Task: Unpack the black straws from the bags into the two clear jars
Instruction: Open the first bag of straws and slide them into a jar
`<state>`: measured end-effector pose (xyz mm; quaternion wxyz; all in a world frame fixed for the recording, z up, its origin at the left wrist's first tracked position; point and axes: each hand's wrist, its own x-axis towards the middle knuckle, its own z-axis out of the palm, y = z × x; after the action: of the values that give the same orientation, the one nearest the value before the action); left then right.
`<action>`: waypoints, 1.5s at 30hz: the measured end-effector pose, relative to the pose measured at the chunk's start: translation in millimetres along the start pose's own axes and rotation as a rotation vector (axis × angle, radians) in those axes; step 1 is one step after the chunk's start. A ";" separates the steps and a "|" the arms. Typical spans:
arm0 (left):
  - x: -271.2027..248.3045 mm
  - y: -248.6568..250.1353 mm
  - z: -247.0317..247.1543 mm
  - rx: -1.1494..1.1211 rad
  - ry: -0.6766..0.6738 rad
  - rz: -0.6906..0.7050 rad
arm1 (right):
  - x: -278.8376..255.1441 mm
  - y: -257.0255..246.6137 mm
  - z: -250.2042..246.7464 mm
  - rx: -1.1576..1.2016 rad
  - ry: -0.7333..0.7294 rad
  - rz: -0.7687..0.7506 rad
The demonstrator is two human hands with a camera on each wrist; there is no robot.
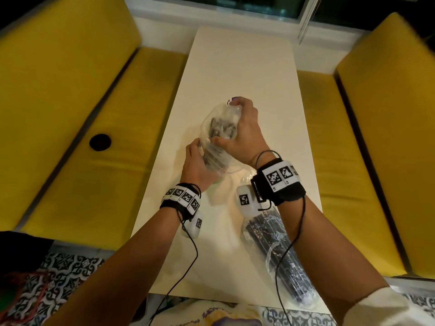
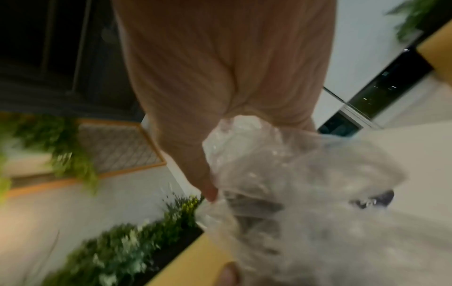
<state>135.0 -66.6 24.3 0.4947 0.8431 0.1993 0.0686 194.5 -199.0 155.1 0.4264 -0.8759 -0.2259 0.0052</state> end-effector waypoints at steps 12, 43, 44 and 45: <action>-9.6 -6.2 -8.5 -0.053 0.106 -0.078 | -13.9 5.1 14.6 0.005 0.288 -0.052; -116.7 -68.7 -42.1 -0.189 -0.028 -0.363 | -208.9 11.7 143.1 -0.177 0.082 0.080; -116.8 -73.0 -41.3 -0.178 -0.042 -0.400 | -212.6 18.4 149.7 -0.249 0.044 0.074; -117.6 -76.9 -39.2 -0.149 -0.065 -0.401 | -217.1 26.2 155.9 -0.289 0.000 0.090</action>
<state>-5.0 -49.3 -12.7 0.5656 0.7494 0.3414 -0.0440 -21.7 -183.8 -3.5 0.2952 -0.9374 -0.1847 -0.0081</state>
